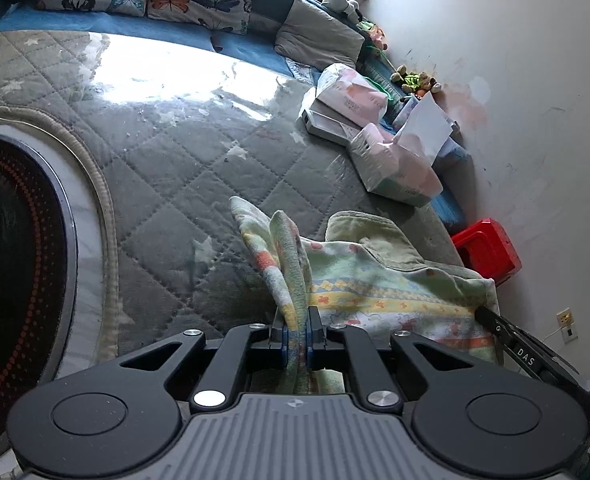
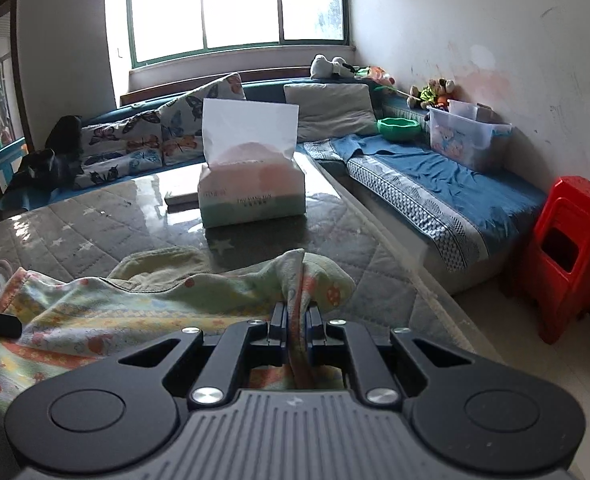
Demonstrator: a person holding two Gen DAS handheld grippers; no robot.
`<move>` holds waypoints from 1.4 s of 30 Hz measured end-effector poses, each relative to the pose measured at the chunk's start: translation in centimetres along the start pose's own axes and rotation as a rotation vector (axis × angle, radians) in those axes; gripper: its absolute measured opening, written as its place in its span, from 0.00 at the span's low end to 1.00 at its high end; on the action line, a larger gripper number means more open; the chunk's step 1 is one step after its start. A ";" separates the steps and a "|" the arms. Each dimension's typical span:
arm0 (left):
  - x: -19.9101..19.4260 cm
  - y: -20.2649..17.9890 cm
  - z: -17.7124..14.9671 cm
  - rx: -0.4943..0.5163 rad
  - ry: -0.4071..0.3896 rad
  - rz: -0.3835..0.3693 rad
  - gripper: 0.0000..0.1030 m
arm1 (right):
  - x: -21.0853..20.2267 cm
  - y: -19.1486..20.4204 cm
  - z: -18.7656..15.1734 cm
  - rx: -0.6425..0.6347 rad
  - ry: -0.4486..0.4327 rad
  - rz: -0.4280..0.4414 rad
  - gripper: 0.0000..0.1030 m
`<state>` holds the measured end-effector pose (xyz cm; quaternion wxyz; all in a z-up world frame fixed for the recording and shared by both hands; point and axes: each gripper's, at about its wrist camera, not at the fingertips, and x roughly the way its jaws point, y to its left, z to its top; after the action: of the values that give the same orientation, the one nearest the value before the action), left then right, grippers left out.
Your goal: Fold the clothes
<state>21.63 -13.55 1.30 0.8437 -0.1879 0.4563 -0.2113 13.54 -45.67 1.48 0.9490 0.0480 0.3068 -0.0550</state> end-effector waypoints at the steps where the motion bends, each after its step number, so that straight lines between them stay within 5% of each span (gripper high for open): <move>1: 0.0 0.1 0.0 0.001 0.001 0.004 0.09 | 0.2 -0.1 -0.1 0.002 0.006 -0.002 0.08; 11: 0.3 0.6 -0.3 0.016 0.007 0.041 0.09 | 1.7 -0.2 -1.4 0.014 0.061 -0.006 0.10; 17: -0.1 0.9 -0.5 0.031 0.004 0.085 0.25 | 1.0 -0.2 -1.4 0.013 0.053 -0.029 0.22; 21: -0.8 1.0 -0.8 0.055 -0.014 0.103 0.38 | -0.5 0.5 -1.5 -0.006 0.032 -0.014 0.47; 26: -1.9 0.3 -2.0 0.105 -0.027 0.102 0.46 | -2.5 2.6 -2.0 -0.044 0.018 0.058 0.61; 42: -3.0 -1.3 -5.3 0.211 -0.041 0.144 0.57 | -4.6 8.0 -5.9 -0.129 0.043 0.150 0.75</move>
<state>15.42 -13.76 1.32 0.8809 -0.0693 0.4265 -0.1933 7.46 -36.71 -0.12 0.9448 0.0110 0.3254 0.0373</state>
